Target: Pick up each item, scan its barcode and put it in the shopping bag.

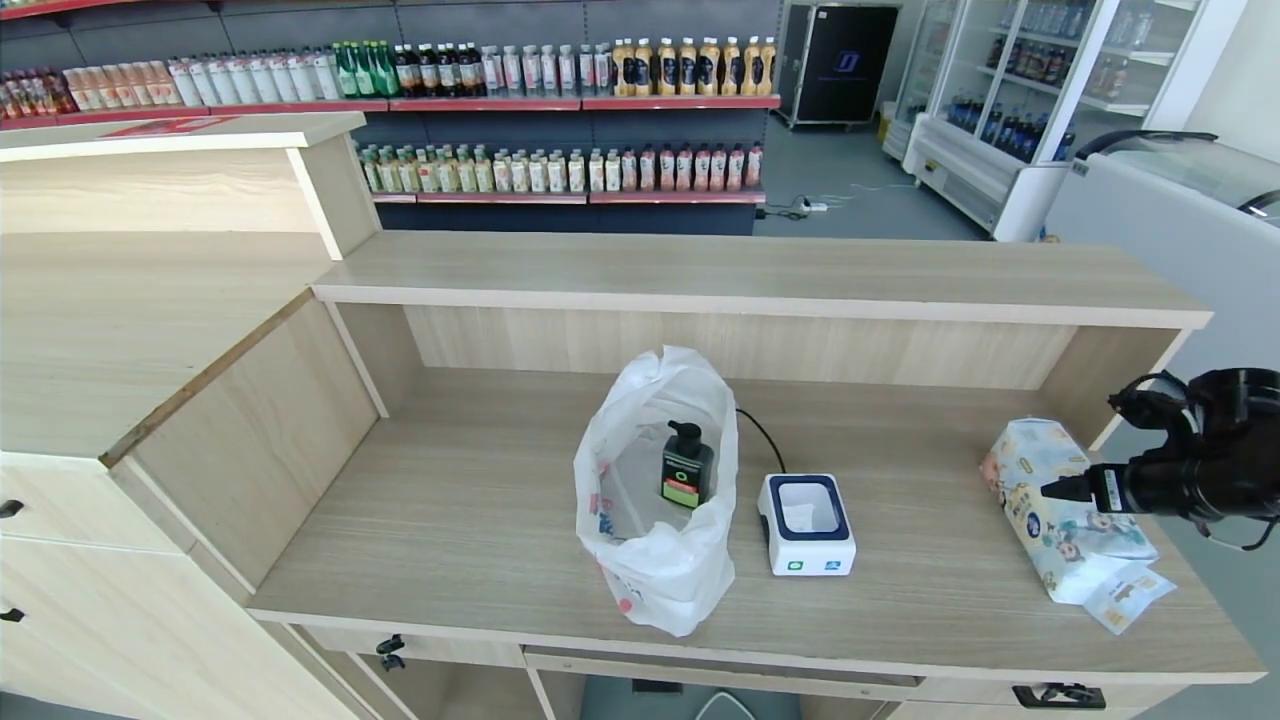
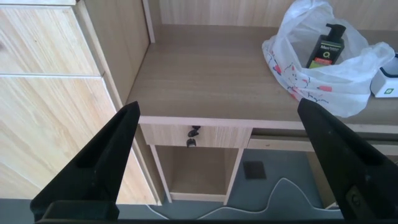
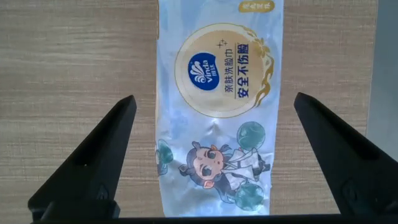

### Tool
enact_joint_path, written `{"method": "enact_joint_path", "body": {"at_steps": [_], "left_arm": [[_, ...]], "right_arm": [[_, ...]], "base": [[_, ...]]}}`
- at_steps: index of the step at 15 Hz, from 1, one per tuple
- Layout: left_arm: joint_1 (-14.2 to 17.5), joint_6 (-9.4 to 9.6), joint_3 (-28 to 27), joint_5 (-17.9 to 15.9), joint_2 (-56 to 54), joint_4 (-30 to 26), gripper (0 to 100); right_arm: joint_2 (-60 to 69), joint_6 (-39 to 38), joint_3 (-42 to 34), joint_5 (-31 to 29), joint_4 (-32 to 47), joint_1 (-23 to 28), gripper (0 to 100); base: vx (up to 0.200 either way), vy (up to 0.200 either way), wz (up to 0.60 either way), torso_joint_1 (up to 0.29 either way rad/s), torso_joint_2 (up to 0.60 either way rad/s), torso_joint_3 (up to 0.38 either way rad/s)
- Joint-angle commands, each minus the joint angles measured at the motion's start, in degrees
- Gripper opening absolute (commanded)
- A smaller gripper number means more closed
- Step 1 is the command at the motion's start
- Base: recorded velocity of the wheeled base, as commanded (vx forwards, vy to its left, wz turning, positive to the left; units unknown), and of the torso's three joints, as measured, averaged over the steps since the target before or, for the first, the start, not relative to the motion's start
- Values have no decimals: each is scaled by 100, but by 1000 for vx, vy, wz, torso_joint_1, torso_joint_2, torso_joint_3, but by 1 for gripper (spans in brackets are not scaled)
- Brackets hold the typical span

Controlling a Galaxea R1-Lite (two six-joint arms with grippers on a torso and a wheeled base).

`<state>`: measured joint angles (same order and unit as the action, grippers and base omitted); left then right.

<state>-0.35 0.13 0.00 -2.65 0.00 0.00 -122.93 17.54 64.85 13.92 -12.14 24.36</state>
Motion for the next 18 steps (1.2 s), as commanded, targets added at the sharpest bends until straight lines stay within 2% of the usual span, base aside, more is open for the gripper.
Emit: {"method": "enact_joint_path", "body": {"at_steps": [1, 6, 12, 14, 15, 18], "left_arm": [[0, -5, 0, 1, 9, 0, 100], [0, 4, 0, 1, 9, 0, 100], [0, 4, 0, 1, 9, 0, 100], [0, -5, 0, 1, 9, 0, 100], [0, 4, 0, 1, 9, 0, 100], [0, -5, 0, 1, 9, 0, 100]], "right_arm": [[-214, 4, 1, -30, -60, -98, 100], [-768, -5, 1, -47, -746, -309, 100], [-996, 65, -69, -162, -834, -353, 100], [-1049, 74, -78, -153, -1097, -274, 100], [-1049, 74, -105, -162, -1220, -265, 0], [-917, 153, -140, -162, -1256, -256, 0]], "base": [[0, 0, 0, 0, 0, 0], [0, 0, 0, 0, 0, 0], [0, 0, 0, 0, 0, 0], [0, 0, 0, 0, 0, 0], [0, 0, 0, 0, 0, 0], [0, 0, 0, 0, 0, 0]]}}
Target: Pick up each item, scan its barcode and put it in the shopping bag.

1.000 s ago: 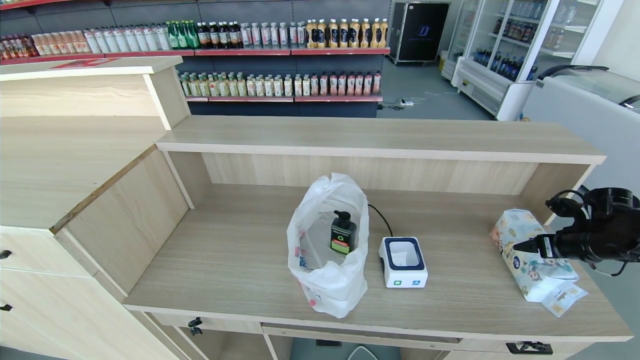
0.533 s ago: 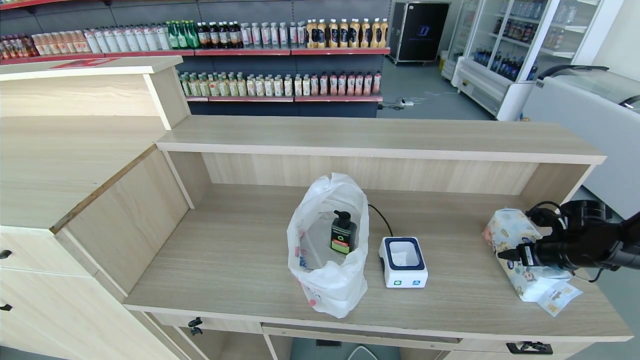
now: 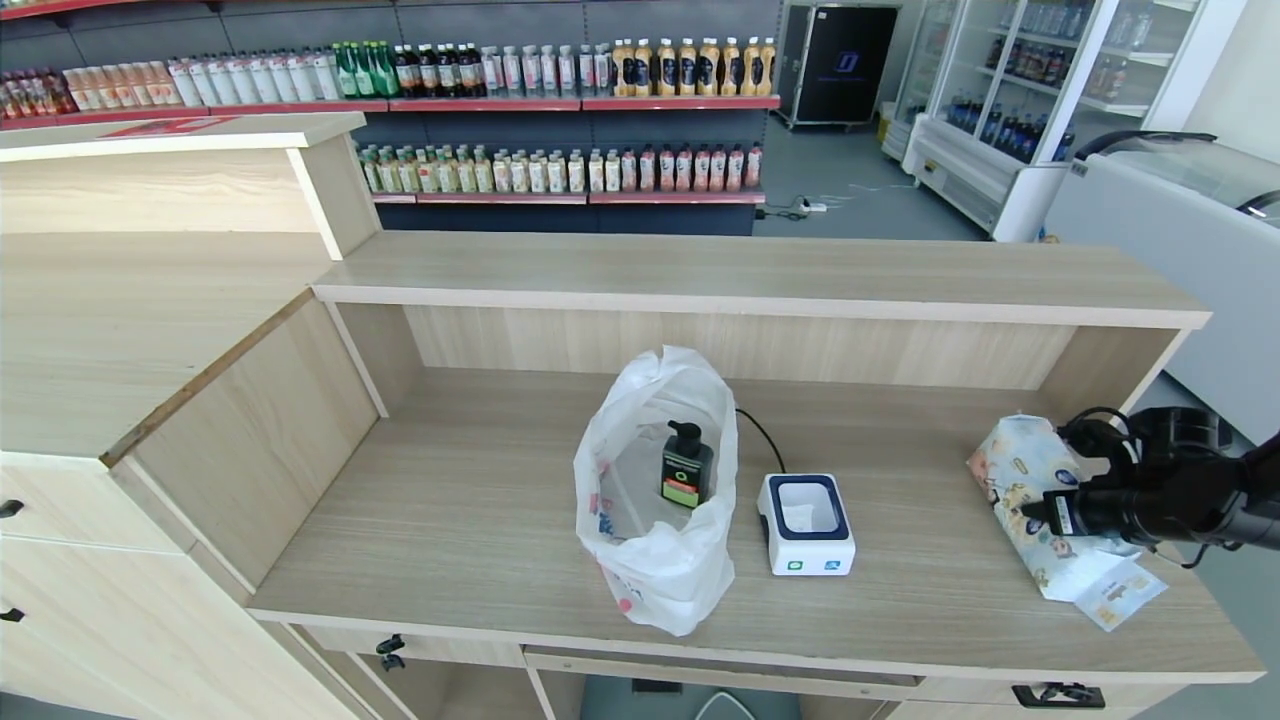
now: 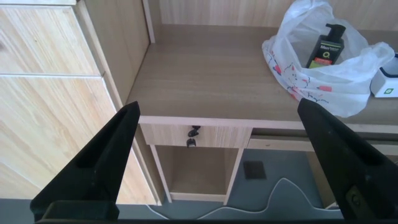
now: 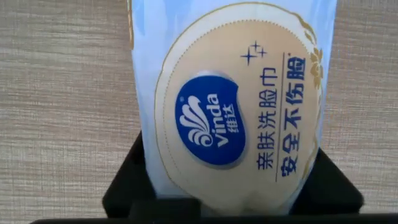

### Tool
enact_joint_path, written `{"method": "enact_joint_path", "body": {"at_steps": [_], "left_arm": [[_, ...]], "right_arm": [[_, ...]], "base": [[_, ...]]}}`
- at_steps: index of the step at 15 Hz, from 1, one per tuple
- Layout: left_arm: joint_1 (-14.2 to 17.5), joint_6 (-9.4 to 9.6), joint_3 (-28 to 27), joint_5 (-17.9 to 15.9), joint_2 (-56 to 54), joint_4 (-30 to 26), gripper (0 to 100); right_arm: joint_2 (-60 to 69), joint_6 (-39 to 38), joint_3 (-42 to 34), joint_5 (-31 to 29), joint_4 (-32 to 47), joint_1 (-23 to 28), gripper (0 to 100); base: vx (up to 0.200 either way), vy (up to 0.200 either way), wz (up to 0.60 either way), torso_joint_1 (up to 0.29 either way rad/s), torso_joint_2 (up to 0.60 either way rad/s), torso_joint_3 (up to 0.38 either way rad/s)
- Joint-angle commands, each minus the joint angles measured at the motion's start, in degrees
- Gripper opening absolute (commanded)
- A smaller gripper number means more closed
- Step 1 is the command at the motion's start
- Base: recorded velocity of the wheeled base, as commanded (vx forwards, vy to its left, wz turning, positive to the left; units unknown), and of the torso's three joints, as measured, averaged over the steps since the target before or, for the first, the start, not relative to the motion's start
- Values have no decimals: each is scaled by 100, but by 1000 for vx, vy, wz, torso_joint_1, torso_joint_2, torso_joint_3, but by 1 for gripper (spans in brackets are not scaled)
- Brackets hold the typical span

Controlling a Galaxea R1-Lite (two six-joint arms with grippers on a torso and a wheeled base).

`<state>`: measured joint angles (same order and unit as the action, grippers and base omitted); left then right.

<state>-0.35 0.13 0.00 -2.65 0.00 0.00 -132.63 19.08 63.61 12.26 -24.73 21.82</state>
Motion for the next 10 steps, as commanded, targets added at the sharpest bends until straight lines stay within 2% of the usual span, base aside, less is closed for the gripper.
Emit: {"method": "enact_joint_path", "body": {"at_steps": [1, 3, 4, 5, 7, 10], "left_arm": [[0, 4, 0, 1, 9, 0, 100], [0, -5, 0, 1, 9, 0, 100], [0, -5, 0, 1, 9, 0, 100], [0, -5, 0, 1, 9, 0, 100], [0, 4, 0, 1, 9, 0, 100], [0, -5, 0, 1, 9, 0, 100]], "right_arm": [[133, 8, -103, 4, 4, -2, 0], [273, 87, -191, -5, -14, -20, 0], [590, 615, -367, -5, -234, -38, 0], [1196, 1335, -754, 4, -699, -2, 0], [2646, 2293, -1386, 57, -1139, 112, 0], [4738, 3181, -2037, 593, -1429, 103, 0]], "base": [[0, 0, 0, 0, 0, 0], [0, 0, 0, 0, 0, 0], [0, 0, 0, 0, 0, 0], [0, 0, 0, 0, 0, 0], [0, 0, 0, 0, 0, 0], [0, 0, 0, 0, 0, 0]]}}
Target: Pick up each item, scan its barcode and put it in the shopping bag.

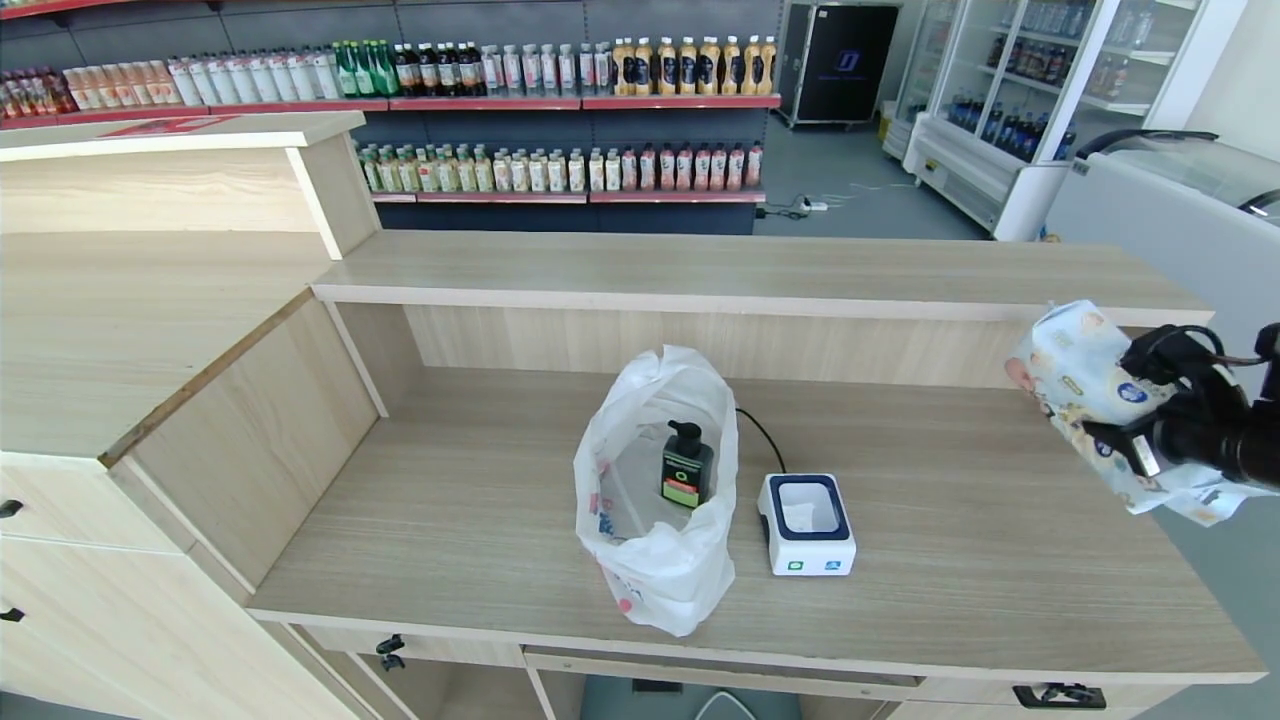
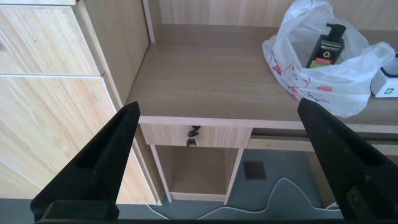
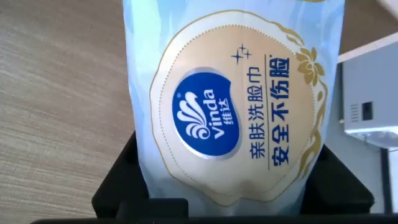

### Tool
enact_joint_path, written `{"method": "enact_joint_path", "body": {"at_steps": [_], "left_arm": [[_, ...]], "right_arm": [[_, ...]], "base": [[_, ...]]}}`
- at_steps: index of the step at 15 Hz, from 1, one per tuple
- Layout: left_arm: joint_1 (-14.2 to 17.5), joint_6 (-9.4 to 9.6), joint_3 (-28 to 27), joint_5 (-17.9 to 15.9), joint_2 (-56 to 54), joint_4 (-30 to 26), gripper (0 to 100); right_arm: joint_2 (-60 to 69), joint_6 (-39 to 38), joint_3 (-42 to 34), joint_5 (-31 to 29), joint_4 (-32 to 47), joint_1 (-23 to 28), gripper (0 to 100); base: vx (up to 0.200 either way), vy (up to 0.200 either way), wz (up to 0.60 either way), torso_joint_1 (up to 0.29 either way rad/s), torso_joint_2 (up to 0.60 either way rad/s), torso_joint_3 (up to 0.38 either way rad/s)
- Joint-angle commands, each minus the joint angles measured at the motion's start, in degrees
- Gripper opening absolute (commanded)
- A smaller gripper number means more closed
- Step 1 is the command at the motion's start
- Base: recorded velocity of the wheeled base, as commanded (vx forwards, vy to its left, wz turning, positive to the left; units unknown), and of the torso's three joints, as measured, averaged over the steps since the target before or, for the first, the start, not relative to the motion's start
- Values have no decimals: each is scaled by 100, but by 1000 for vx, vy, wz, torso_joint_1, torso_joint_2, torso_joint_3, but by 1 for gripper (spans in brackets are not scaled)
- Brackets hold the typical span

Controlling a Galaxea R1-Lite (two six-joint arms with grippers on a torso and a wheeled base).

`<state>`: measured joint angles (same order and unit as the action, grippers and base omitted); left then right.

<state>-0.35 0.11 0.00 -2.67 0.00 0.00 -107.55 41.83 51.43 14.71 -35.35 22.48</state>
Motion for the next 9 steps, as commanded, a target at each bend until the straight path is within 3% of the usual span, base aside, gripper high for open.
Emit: {"method": "enact_joint_path", "body": {"at_steps": [1, 4, 5, 9], "left_arm": [[0, 7, 0, -5, 9, 0, 100], [0, 7, 0, -5, 9, 0, 100], [0, 7, 0, 3, 9, 0, 100], [0, 7, 0, 3, 9, 0, 100]], "right_arm": [[2888, 1346, -1144, 647, -402, -51, 0], [4031, 3165, -1610, 1763, -385, -692, 0], [4207, 4466, -1601, 2115, -420, -1369, 0], [4400, 7489, -1654, 2097, -921, -3232, 0]], "base": [[0, 0, 0, 0, 0, 0], [0, 0, 0, 0, 0, 0], [0, 0, 0, 0, 0, 0], [0, 0, 0, 0, 0, 0]]}}
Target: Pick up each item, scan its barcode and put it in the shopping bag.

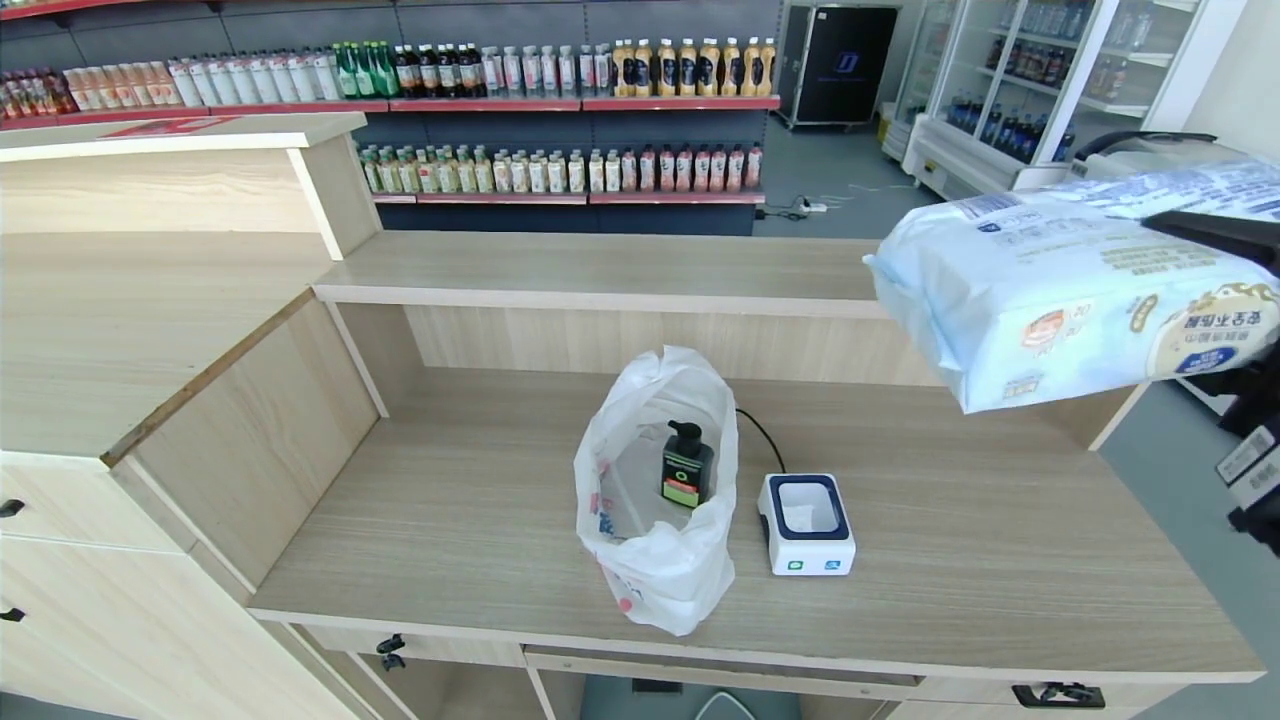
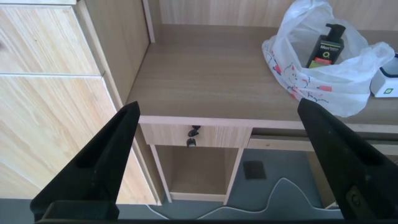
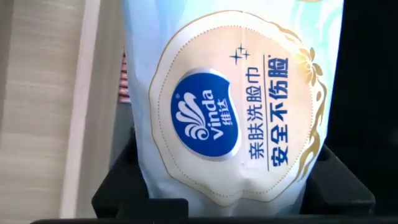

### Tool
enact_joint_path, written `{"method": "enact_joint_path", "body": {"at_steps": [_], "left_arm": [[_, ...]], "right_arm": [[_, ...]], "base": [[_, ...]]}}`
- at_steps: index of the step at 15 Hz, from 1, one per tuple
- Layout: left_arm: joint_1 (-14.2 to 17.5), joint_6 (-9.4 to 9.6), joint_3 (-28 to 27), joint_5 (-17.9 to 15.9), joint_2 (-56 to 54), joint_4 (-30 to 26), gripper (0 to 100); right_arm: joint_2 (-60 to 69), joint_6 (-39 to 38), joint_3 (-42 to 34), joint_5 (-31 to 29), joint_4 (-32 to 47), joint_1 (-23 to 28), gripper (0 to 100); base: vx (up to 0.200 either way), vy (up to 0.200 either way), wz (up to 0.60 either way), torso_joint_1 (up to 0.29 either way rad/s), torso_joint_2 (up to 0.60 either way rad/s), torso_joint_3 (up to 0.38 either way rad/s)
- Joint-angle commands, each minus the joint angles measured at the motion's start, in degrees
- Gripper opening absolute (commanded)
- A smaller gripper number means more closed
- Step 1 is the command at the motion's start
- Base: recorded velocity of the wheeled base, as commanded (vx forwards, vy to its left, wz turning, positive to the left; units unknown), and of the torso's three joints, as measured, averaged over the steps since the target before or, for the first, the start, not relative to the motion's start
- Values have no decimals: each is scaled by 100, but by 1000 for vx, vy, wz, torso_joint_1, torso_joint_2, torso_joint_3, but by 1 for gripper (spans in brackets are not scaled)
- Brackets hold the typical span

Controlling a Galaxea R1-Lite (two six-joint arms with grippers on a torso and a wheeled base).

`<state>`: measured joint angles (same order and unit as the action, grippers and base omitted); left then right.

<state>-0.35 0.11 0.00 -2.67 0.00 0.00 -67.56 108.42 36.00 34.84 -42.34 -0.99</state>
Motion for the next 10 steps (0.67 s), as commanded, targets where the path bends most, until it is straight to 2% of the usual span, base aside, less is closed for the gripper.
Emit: {"method": "enact_joint_path", "body": {"at_steps": [1, 3, 4, 6, 8, 9, 10], "left_arm": [[0, -2, 0, -5, 9, 0, 100], [0, 7, 0, 3, 9, 0, 100], [0, 7, 0, 3, 9, 0, 100], [0, -2, 0, 3, 9, 0, 100], [0, -2, 0, 3, 9, 0, 100], [0, -2, 0, 3, 9, 0, 100], [0, -2, 0, 3, 9, 0, 100]], "right_arm": [[402, 1436, -137, 58, -293, -1308, 0], [393, 2095, -330, -223, -310, -1905, 0], [322, 2447, -392, -496, -372, -2424, 0], [252, 2491, -383, -795, -600, -2995, 0], [261, 2517, -392, -1375, -934, -3558, 0], [305, 2658, -462, -1612, -969, -3997, 0], [331, 2930, -462, -1735, -969, -4208, 0]], "base": [[0, 0, 0, 0, 0, 0], [0, 0, 0, 0, 0, 0], [0, 0, 0, 0, 0, 0], [0, 0, 0, 0, 0, 0], [0, 0, 0, 0, 0, 0], [0, 0, 0, 0, 0, 0], [0, 0, 0, 0, 0, 0]]}}
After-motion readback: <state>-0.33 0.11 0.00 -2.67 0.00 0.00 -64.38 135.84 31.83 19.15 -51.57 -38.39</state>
